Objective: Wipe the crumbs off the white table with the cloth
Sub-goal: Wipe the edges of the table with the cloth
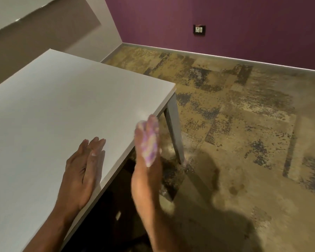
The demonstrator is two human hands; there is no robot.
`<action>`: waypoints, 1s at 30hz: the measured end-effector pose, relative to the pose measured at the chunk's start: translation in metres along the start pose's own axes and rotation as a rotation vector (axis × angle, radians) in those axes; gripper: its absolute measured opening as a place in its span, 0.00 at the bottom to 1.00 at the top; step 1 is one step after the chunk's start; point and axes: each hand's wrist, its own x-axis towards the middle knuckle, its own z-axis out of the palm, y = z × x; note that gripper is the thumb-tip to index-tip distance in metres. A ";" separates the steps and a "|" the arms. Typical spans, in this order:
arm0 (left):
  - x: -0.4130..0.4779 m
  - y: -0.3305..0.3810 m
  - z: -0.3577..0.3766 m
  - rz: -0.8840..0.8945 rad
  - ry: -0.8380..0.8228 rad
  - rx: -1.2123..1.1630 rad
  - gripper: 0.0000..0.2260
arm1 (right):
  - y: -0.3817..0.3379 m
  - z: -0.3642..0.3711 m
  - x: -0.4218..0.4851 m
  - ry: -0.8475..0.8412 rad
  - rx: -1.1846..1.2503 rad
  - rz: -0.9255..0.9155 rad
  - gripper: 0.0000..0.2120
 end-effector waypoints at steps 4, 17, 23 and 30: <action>0.005 -0.008 0.003 0.007 -0.029 0.022 0.25 | 0.020 0.036 -0.007 0.065 -0.419 0.083 0.51; 0.059 0.042 0.027 0.118 -0.092 0.052 0.24 | 0.020 0.019 0.109 0.224 -0.447 -0.129 0.32; 0.097 0.060 0.037 0.196 -0.140 0.029 0.23 | 0.014 0.008 0.154 0.281 -0.328 -0.065 0.25; 0.111 0.062 0.040 0.196 -0.138 -0.014 0.23 | -0.010 -0.018 0.212 0.151 -0.250 0.108 0.12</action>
